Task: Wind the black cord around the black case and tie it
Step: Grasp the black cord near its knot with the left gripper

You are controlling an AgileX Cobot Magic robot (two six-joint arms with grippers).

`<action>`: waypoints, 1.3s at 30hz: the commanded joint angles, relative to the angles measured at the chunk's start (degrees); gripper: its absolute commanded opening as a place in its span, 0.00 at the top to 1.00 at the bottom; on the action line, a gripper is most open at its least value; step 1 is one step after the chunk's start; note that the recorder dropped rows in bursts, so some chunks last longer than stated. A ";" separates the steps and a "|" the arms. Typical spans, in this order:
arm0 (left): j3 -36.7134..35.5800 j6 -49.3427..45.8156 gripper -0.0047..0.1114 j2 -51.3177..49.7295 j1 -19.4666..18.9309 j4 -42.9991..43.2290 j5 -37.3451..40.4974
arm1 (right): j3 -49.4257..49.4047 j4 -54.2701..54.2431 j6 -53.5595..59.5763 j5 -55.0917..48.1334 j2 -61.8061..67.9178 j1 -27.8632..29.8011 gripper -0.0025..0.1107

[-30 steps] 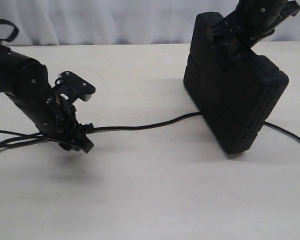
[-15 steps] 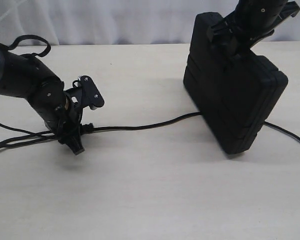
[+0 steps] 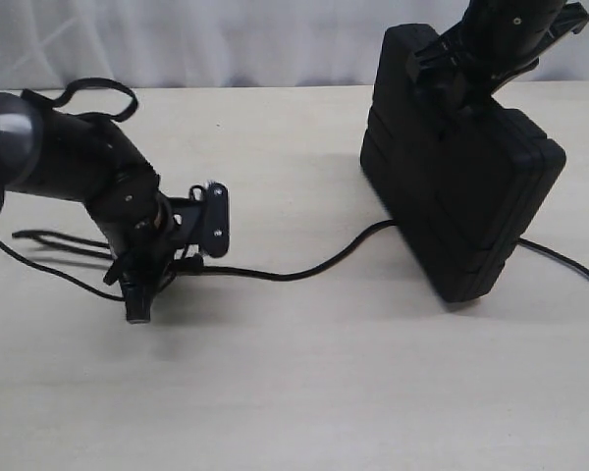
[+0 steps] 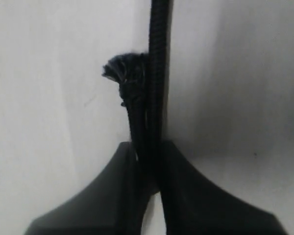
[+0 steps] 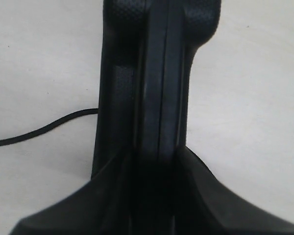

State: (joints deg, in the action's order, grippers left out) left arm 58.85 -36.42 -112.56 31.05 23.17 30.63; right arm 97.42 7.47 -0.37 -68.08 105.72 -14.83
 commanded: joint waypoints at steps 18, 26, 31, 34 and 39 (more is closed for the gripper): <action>0.24 19.28 0.46 0.13 10.70 36.23 -14.10 | -1.66 -1.50 0.81 -1.88 1.83 0.16 0.94; 5.39 55.31 0.46 0.36 10.33 35.61 6.94 | -1.66 -1.50 0.81 -1.88 1.83 0.16 0.94; 11.95 73.36 0.46 0.36 5.96 15.66 13.00 | -1.66 -1.50 0.81 -1.88 1.83 0.16 0.94; 11.08 71.74 0.46 0.36 0.49 -3.99 4.95 | -1.66 -1.50 0.81 -1.88 1.83 0.16 0.94; 7.84 70.58 0.46 0.36 -4.76 -22.56 -2.48 | -1.66 -2.54 0.81 -1.88 1.83 0.16 0.94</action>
State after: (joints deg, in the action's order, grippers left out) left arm 67.92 34.07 -112.45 28.10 9.30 31.54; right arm 97.42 7.36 -0.37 -68.08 105.72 -14.83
